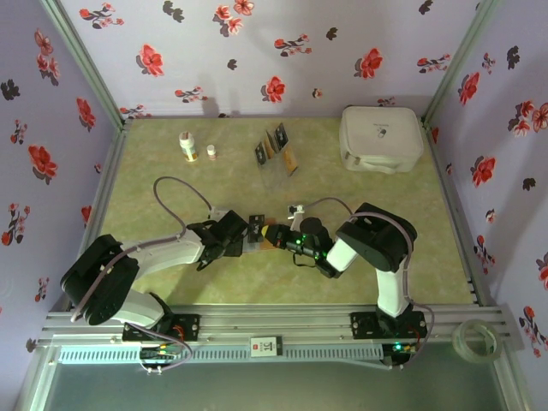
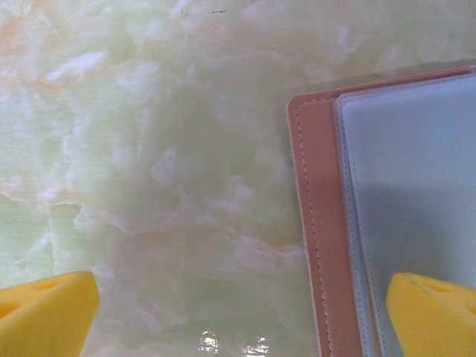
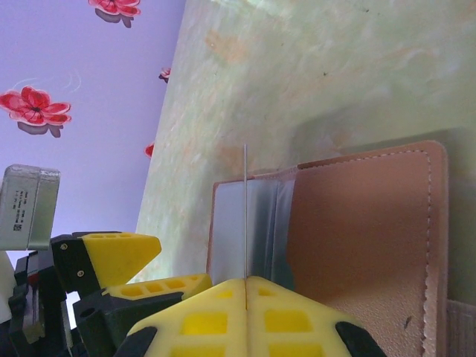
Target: Put the credit cards into the card holder
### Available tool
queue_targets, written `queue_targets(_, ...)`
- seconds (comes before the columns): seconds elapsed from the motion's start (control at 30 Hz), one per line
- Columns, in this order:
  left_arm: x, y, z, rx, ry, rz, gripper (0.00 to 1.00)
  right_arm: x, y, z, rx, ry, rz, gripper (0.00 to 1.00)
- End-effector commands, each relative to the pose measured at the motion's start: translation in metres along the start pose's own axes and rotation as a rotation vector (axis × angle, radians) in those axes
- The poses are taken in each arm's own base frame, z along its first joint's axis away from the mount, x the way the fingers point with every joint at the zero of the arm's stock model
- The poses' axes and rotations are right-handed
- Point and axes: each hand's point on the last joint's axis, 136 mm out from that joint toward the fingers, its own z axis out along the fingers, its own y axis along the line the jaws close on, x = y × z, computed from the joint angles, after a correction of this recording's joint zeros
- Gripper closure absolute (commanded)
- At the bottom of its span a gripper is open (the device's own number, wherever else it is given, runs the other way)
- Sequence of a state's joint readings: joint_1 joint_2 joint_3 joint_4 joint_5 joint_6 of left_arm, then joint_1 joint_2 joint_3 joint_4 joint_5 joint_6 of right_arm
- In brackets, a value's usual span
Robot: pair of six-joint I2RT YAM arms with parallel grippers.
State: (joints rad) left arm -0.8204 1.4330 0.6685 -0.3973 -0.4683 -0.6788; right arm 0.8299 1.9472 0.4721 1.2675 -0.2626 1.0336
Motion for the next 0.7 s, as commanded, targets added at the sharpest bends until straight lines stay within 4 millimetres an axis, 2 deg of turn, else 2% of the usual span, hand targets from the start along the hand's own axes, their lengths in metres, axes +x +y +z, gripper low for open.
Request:
queue_targets(0.0, 0.014, 0.013, 0.001, -0.053, 0.025, 0.019, 0.00, 0.003, 0.005, 0.006, -0.023, 0.009, 0.006, 1.00)
queue_targets(0.67, 0.013, 0.013, 0.001, -0.052, 0.024, 0.022, 0.00, 0.016, -0.006, 0.001, -0.006, 0.036, 0.048, 1.00)
